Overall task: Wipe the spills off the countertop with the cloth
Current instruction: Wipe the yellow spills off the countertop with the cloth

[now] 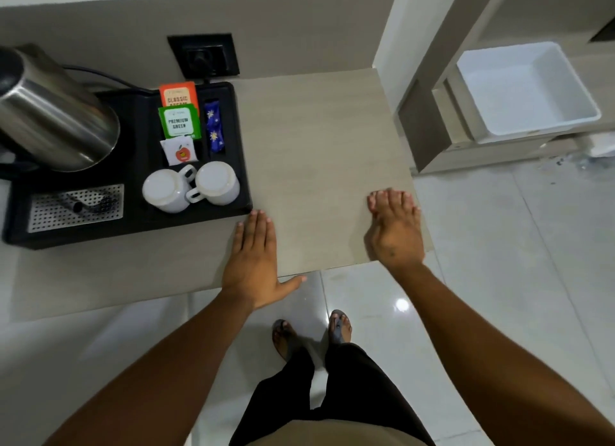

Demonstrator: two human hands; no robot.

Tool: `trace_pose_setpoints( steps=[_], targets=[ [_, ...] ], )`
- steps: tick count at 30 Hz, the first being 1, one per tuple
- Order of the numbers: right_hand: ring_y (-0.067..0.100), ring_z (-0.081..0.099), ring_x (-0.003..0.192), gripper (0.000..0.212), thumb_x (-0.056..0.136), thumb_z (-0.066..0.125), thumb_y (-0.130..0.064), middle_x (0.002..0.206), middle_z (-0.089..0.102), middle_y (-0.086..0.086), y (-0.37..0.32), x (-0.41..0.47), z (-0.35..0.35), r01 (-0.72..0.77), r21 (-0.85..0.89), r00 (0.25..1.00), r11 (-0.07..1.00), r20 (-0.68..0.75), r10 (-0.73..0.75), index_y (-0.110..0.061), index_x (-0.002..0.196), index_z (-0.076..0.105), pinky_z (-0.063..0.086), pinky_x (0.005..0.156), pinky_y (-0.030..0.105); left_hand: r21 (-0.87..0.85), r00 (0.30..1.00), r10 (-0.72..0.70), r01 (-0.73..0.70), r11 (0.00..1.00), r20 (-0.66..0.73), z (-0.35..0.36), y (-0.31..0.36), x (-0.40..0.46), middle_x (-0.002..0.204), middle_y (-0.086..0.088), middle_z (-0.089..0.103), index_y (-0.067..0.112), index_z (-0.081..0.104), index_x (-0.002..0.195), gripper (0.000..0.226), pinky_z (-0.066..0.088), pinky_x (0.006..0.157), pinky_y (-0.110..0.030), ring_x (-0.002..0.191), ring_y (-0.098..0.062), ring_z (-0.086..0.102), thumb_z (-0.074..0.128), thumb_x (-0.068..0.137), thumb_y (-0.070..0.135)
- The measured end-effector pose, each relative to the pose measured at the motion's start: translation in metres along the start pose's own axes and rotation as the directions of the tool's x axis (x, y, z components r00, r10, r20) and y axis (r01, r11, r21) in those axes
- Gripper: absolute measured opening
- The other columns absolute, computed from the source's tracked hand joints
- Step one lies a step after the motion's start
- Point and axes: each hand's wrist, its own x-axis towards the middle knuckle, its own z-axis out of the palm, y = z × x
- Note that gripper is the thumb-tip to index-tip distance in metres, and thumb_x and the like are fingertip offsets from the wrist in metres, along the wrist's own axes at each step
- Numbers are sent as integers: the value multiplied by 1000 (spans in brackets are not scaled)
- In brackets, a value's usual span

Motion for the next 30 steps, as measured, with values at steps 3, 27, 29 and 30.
trace_pose_setpoints(
  steps=[3,27,29,30],
  targets=[
    [38,8,151,56,99,39,-21,163,23,11,-16,22,4,-58,-23,998,998,2,58,-18,154,29,5,123,51,8,1000,-11,11,1000,4,-2,4,3,169,-30,8,-10,12,158,132,11,127,-61,159,-41,0,31,79,94],
    [42,17,149,61,88,40,-19,160,30,15,-79,148,13,97,-36,995,995,35,-96,-20,149,40,9,122,52,-103,1000,-24,24,994,0,-6,6,29,172,-22,-8,-2,-4,161,113,4,130,-51,159,-33,-12,26,93,83],
    [46,23,146,60,87,43,-18,157,37,18,-100,126,23,264,5,964,965,42,-264,-14,147,46,15,119,55,-129,1000,-24,22,991,-16,-6,6,29,172,-23,-5,-2,-1,161,113,6,130,-51,160,-33,-9,29,93,83],
    [46,23,146,59,89,45,-17,156,38,18,-105,107,28,356,0,933,935,53,-355,-13,148,44,16,119,56,-136,1000,-24,21,990,-17,-5,5,30,172,-23,-4,-3,0,161,114,6,130,-51,160,-33,-8,30,93,84]
  ],
)
